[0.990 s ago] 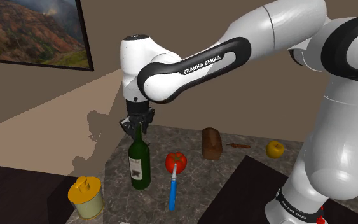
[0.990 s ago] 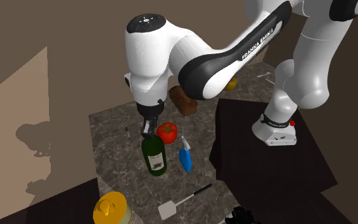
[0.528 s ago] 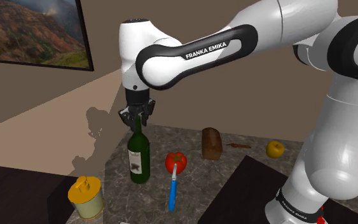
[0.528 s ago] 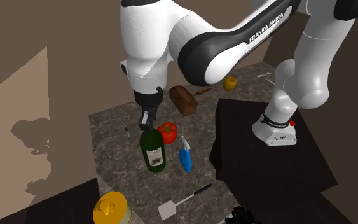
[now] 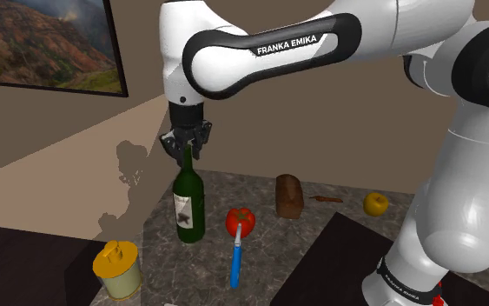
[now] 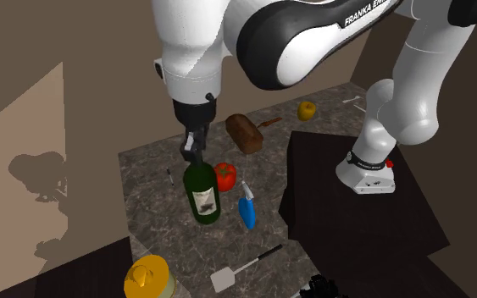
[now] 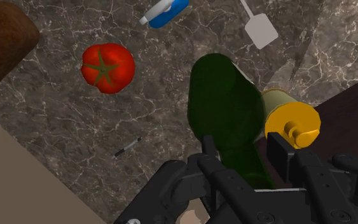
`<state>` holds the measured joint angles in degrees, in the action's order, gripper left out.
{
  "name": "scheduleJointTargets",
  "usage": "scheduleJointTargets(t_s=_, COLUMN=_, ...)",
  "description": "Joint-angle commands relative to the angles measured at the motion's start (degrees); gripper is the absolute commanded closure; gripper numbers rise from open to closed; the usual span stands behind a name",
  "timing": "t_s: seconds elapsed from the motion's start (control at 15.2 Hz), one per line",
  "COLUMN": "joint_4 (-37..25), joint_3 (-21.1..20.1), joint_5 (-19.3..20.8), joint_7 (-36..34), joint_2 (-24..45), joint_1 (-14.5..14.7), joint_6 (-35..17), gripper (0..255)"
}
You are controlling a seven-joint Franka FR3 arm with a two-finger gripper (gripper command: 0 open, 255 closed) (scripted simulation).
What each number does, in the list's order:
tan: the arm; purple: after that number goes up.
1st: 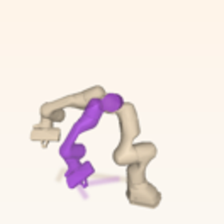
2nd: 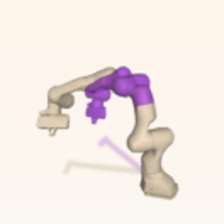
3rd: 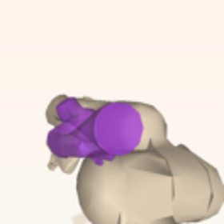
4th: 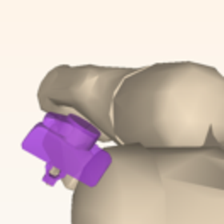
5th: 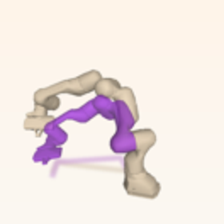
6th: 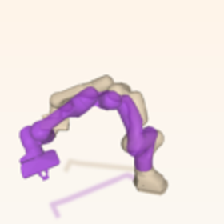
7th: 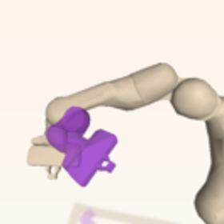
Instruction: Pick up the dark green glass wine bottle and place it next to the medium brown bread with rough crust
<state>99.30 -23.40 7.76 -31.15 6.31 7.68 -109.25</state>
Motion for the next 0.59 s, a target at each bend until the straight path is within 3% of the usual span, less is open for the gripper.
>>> scheduleJointTargets(t_s=0.0, joint_4=-1.65, joint_3=-0.06, joint_5=-0.06, joint_7=0.10, joint_2=-0.01, joint_1=0.08, joint_6=1.66, gripper=255)
scheduleJointTargets(t_s=0.53, joint_4=-8.12, joint_3=-0.21, joint_5=-0.13, joint_7=0.57, joint_2=0.25, joint_1=0.31, joint_6=7.87, gripper=255)
